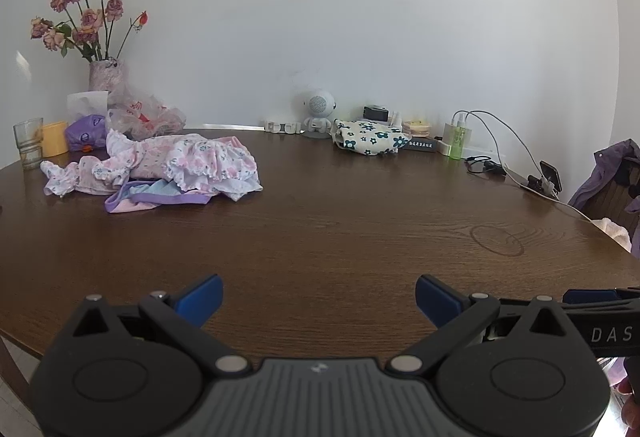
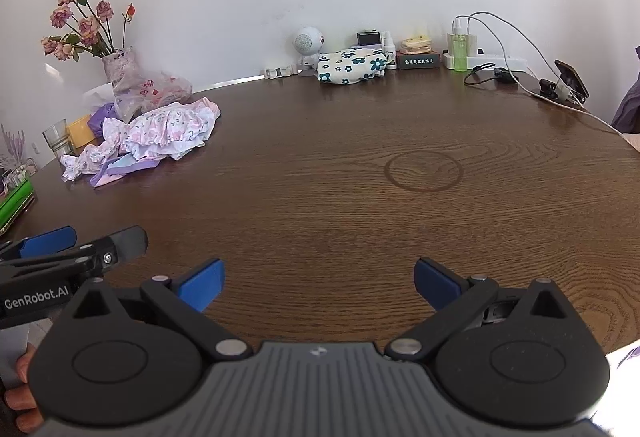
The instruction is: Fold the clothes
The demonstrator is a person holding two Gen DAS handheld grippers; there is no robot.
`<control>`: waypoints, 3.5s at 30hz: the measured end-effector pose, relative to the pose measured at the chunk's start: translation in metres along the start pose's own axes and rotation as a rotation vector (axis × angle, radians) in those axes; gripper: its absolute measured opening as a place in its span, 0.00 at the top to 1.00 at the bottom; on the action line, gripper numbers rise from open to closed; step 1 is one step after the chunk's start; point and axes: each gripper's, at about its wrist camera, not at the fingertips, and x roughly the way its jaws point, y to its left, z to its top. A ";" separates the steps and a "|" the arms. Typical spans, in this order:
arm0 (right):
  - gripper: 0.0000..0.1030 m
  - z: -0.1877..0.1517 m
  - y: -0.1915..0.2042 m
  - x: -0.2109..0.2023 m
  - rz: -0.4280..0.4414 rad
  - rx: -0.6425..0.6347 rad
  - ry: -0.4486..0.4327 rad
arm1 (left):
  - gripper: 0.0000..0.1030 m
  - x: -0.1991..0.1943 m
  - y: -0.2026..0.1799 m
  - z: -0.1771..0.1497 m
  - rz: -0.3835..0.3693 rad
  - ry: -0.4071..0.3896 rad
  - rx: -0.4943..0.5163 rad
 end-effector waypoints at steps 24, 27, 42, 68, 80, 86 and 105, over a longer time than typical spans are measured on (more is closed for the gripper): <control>0.00 -0.006 0.001 0.006 0.013 0.020 0.027 | 0.00 0.008 0.007 -0.001 -0.001 0.012 -0.018; 0.00 -0.006 0.000 0.007 0.013 0.024 0.029 | 0.00 0.008 0.006 -0.001 -0.003 0.011 -0.015; 0.00 -0.005 0.000 0.007 0.017 0.019 0.031 | 0.00 0.008 0.008 -0.003 -0.004 0.011 -0.018; 0.00 -0.004 0.005 0.004 0.013 0.006 0.023 | 0.00 0.003 0.013 -0.002 -0.012 -0.002 -0.024; 0.00 -0.003 0.005 0.003 0.014 0.005 0.022 | 0.00 0.002 0.013 -0.003 -0.011 -0.003 -0.026; 0.00 -0.002 0.006 0.002 0.015 0.003 0.019 | 0.00 0.002 0.013 -0.002 -0.014 -0.002 -0.028; 0.00 0.000 0.005 0.002 0.016 -0.003 0.008 | 0.00 0.003 0.012 -0.001 -0.013 -0.004 -0.025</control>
